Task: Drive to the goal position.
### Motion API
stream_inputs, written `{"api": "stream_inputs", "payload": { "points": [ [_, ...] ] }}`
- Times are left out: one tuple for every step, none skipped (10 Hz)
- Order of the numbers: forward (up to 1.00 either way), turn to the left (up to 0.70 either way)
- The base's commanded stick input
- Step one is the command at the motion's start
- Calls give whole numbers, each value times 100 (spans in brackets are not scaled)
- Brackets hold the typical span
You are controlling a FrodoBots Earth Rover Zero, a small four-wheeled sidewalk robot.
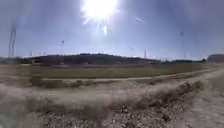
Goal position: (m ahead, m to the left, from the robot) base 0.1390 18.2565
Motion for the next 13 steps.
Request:
{"api": "stream_inputs", "payload": {
  "points": [
    [68,34],
    [68,34],
    [68,34],
    [68,34],
    [68,34],
    [68,34],
    [68,34],
    [68,34],
    [68,34],
    [68,34],
    [68,34],
    [68,34],
    [68,34]
  ]
}}
